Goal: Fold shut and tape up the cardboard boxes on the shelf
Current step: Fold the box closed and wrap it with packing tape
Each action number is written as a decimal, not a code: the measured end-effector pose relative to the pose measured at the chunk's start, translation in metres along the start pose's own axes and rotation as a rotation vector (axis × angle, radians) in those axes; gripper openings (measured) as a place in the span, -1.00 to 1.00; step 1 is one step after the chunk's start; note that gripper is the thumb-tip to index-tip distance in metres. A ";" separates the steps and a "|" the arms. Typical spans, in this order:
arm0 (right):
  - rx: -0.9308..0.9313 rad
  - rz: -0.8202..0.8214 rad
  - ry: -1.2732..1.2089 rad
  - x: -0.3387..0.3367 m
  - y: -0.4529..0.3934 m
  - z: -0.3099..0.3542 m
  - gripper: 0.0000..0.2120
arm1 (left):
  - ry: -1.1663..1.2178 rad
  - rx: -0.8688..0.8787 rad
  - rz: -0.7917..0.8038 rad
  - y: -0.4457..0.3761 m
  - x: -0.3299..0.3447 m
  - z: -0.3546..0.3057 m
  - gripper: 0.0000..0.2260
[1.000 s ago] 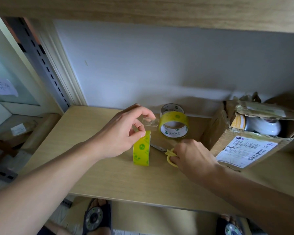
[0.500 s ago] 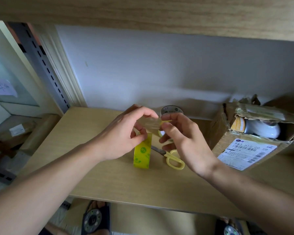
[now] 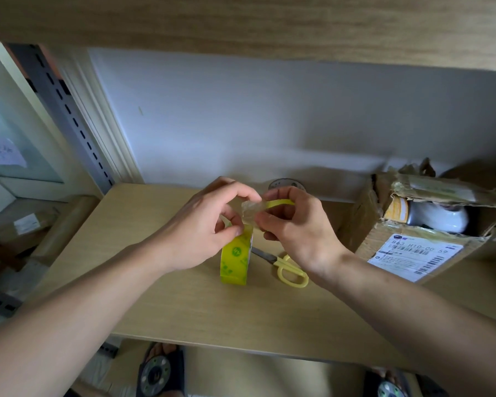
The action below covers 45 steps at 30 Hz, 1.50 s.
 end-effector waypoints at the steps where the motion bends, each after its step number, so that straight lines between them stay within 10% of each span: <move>1: -0.006 0.001 0.011 -0.002 0.000 0.000 -0.80 | -0.007 -0.003 -0.002 0.000 0.000 0.000 -0.47; 9: 0.024 0.011 -0.040 -0.007 0.008 -0.008 -0.78 | -0.140 0.004 -0.019 -0.002 -0.002 0.002 -0.45; 31: -0.076 0.088 -0.099 0.022 0.032 -0.011 0.04 | -0.147 -0.070 -0.070 0.006 -0.008 -0.005 -0.30; 45: -0.184 0.090 0.039 0.028 0.032 -0.007 0.10 | -0.254 -0.139 -0.140 0.010 -0.012 -0.004 -0.52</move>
Point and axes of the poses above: each hand's wrist, its own y-axis away from the middle knuckle, its own x-axis out of the palm, z = x × y, the point moved 10 cm from there along -y, towards the middle knuckle, and after that the axes turned 14 degrees about -x, right-handed, at the moved point
